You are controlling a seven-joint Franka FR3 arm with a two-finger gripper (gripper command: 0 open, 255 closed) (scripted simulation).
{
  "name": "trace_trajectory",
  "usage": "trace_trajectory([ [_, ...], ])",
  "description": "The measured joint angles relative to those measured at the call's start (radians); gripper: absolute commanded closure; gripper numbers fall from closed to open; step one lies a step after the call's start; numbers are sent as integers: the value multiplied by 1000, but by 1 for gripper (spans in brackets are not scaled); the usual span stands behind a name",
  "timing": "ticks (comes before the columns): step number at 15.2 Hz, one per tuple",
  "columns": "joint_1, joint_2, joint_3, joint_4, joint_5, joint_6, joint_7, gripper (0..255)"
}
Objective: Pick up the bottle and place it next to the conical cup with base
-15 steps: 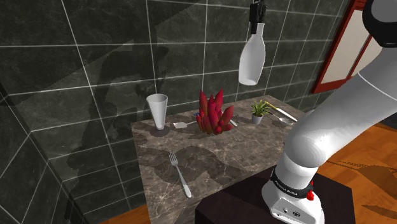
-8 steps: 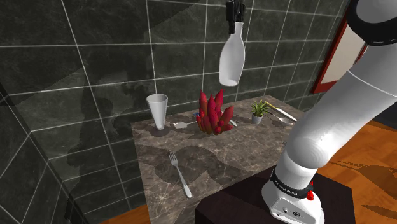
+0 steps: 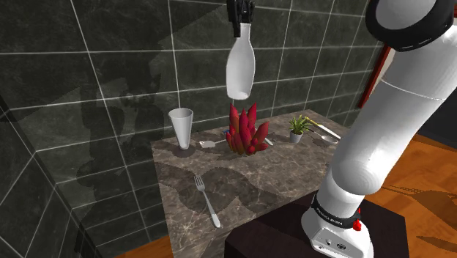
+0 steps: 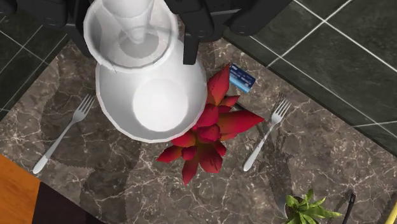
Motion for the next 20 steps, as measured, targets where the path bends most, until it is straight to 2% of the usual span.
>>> trace_trajectory([
  [8, 67, 210, 74, 249, 24, -44, 149, 255],
  [20, 72, 100, 78, -68, 26, 163, 164, 255],
])
